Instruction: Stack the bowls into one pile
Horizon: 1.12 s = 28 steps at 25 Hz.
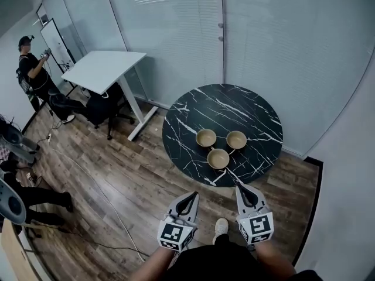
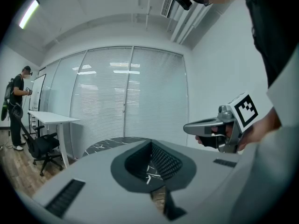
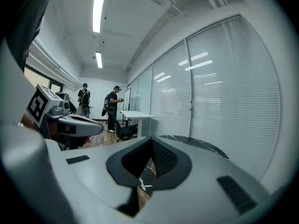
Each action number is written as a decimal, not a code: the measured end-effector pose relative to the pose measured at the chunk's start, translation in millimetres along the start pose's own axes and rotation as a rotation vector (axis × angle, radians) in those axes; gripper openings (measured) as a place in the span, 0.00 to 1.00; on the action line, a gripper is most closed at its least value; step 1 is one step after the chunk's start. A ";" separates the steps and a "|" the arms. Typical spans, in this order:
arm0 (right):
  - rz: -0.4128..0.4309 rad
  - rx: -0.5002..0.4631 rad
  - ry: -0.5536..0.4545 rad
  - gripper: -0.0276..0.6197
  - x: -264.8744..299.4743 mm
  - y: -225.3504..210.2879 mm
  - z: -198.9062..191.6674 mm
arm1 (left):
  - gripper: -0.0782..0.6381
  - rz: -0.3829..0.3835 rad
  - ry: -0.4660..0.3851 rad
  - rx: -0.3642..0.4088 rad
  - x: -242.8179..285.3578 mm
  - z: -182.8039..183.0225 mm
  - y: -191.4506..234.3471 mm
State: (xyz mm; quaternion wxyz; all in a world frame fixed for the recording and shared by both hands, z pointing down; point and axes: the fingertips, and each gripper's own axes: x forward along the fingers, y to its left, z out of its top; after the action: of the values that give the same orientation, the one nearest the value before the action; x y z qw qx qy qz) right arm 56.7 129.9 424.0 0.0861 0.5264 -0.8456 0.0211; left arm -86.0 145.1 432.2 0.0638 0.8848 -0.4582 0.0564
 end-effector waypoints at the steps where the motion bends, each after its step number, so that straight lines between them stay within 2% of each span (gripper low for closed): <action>1: 0.004 0.000 0.002 0.06 5.7 -5.2 -0.1 | 0.12 0.004 -0.002 0.004 7.3 2.8 2.6; 12: 0.040 0.025 0.032 0.06 50.0 -62.7 -15.8 | 0.12 0.043 0.046 -0.005 72.8 -2.9 10.7; 24: 0.097 0.060 0.075 0.06 87.3 -93.6 -43.7 | 0.12 0.141 0.086 -0.029 109.4 -12.9 31.0; 28: 0.109 0.064 0.090 0.06 96.0 -98.7 -50.2 | 0.12 0.150 0.095 -0.032 116.4 -16.6 34.2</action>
State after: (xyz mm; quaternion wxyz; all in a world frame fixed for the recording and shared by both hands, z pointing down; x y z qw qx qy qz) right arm 109.8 7.2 484.1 0.1056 0.4805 -0.8673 0.0764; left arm -47.8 34.7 469.1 0.0953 0.8432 -0.5204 0.0956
